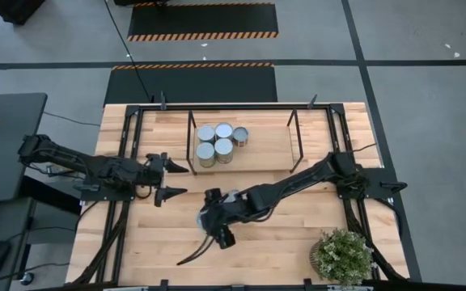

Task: Pick and place cans onto a shelf
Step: Put the canned peas on the shelf

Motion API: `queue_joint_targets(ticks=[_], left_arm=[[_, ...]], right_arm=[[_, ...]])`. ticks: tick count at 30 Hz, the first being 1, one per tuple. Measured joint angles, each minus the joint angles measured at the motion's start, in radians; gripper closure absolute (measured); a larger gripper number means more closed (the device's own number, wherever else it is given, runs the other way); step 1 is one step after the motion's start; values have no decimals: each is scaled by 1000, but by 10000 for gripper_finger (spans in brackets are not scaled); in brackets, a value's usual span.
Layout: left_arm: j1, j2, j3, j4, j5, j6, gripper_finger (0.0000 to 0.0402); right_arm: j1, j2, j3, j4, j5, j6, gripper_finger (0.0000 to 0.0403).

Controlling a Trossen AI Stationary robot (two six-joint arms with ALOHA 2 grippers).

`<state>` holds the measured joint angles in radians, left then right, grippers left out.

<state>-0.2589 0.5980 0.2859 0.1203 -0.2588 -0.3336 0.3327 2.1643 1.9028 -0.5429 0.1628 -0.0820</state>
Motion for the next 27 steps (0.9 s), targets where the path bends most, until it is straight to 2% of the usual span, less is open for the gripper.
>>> queue_joint_targets(ticks=[6, 12, 15, 20, 24, 27], left_arm=[[-51, -123, -1, -94, -102, 10, 31], [-122, -160, -2, -106, -207, 64, 31], [-149, -161, -59, 9, -232, 135, 31], [-167, -183, -162, 225, -189, 250, 31], [-165, -244, -184, 237, -193, 275, 31], [-165, -296, -212, 225, -193, 275, 31]], right_arm=[[-34, 137, 192, -113, -60, -33, 38], [-57, 237, 305, -228, -96, -50, 37], [-65, 262, 323, -244, -108, -81, 36], [-70, 258, 327, -221, -115, -130, 36], [-67, 258, 318, -200, -140, -124, 36], [-45, 258, 294, -190, -117, -122, 36]])
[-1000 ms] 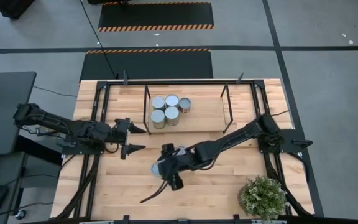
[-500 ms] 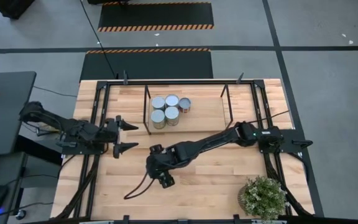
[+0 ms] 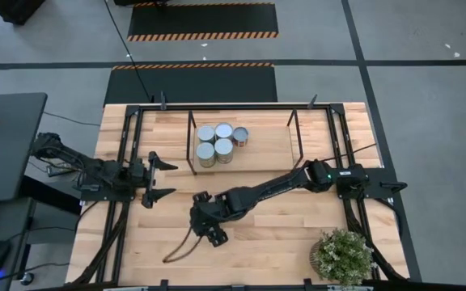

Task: Pick and place cans onto a shelf
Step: Put the canned peas on the shelf

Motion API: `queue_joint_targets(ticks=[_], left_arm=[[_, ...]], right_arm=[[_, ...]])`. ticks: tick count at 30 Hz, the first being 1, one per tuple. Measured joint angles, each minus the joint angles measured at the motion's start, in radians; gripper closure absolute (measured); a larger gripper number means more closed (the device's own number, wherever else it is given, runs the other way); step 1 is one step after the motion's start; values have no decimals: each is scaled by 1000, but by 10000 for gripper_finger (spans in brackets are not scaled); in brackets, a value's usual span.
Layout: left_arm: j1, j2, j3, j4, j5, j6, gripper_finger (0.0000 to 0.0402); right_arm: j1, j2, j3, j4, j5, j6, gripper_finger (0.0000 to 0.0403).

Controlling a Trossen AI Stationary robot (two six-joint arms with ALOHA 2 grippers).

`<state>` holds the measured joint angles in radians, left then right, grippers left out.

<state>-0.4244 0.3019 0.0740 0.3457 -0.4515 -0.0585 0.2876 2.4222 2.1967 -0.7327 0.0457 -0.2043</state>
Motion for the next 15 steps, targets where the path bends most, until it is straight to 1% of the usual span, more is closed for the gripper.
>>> queue_joint_targets(ticks=[3, 6, 8, 10, 13, 15], left_arm=[[0, -52, -17, -6, 0, 2, 31], [0, -90, -20, -45, -4, 2, 31], [0, -106, -20, -65, -11, -5, 31], [0, -109, -20, -87, -7, -16, 31], [0, -91, -20, -158, 74, -77, 31], [0, -67, -20, -183, 132, -122, 31]], right_arm=[[15, 1, 0, -8, 8, 6, 36], [20, 0, 0, -13, 27, 3, 38], [13, 0, 0, -15, 52, -20, 38], [3, 0, 0, -13, 55, -33, 38], [-6, 0, 0, -21, 50, -33, 39], [0, -15, 0, -67, 100, -34, 39]])
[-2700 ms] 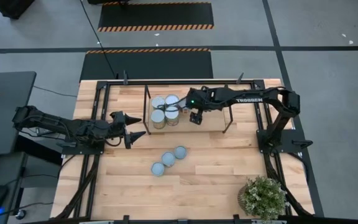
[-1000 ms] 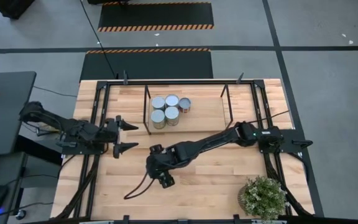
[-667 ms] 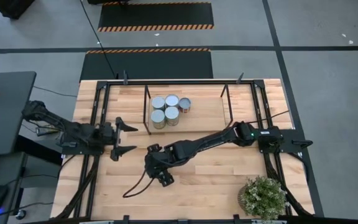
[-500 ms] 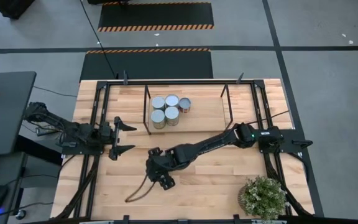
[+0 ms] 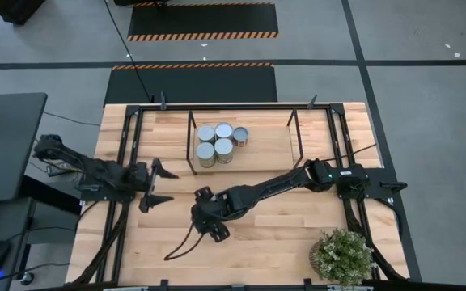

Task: Pick and place cans onto a shelf
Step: Put the canned peas on the shelf

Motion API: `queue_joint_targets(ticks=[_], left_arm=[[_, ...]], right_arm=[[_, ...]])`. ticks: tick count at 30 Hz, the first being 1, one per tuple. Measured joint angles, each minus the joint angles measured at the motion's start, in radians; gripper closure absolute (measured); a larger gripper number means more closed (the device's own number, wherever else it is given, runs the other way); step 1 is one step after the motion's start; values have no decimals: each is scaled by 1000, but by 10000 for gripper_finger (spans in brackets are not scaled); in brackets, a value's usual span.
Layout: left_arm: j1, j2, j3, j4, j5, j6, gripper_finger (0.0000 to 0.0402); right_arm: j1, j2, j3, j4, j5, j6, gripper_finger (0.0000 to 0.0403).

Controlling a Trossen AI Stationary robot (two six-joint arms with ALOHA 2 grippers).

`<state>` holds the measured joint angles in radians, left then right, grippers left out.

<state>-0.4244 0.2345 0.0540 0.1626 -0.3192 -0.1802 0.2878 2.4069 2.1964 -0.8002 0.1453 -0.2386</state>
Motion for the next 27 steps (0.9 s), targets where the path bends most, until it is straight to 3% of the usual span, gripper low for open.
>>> queue_joint_targets(ticks=[5, 12, 18, 27], left_arm=[[0, 109, 0, 66, 28, -19, 31], [0, 256, 0, 234, -41, -76, 31], [-21, 387, 0, 298, 31, -176, 31], [-167, 689, 120, 309, -40, -182, 31]], right_arm=[[53, -90, 7, -149, 229, 16, 39], [88, -249, -40, -343, 345, 199, 39], [104, -424, -328, -252, 411, 292, 39], [104, -703, -794, 82, 434, 352, 39]])
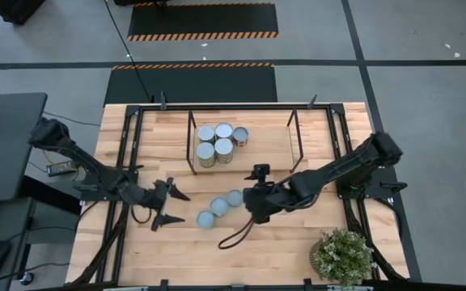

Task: Pick and place cans onto a shelf
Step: Put the canned peas on the shelf

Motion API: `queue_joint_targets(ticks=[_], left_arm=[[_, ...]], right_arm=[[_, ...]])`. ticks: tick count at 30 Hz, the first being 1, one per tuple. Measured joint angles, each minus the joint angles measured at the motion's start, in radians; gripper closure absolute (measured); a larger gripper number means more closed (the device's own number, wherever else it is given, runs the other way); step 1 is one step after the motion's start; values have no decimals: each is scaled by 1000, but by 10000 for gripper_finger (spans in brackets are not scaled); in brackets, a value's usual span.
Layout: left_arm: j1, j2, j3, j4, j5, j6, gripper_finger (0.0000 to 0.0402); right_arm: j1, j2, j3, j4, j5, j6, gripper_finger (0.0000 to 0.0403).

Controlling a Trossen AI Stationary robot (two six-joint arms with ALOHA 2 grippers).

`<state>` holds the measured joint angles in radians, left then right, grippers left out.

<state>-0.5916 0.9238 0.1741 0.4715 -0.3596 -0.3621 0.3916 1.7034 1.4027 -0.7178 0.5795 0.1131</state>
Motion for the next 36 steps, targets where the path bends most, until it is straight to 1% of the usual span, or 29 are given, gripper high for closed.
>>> queue_joint_targets(ticks=[2, 4, 7, 11, 16, 20, 25, 28, 33, 36], left_arm=[[-26, 85, 42, -10, -29, 49, 31], [-49, 170, 75, -29, -56, 64, 31], [-71, 292, 109, -29, -103, 24, 31], [-75, 431, 154, -29, -117, -54, 31], [-73, 558, 239, -29, -121, -78, 31], [-73, 635, 314, -47, -150, -79, 31], [-73, 727, 405, -83, -199, -97, 31], [-73, 782, 452, -87, -202, -116, 31], [-73, 841, 521, -143, -201, -127, 32], [-73, 845, 562, -223, -202, -128, 44]], right_arm=[[0, -45, -73, 60, 6, 0, 39], [-1, -82, -140, 123, 7, 0, 39], [0, -125, -226, 210, 6, -8, 39], [-3, -154, -302, 263, 6, -29, 39], [-10, -161, -320, 272, 7, -43, 39], [-9, -161, -320, 280, 7, -63, 39], [-8, -161, -320, 283, 7, -48, 39], [0, -161, -320, 283, 6, -33, 39], [12, -161, -320, 283, 6, -30, 39], [13, -160, -320, 282, 6, -34, 39]])
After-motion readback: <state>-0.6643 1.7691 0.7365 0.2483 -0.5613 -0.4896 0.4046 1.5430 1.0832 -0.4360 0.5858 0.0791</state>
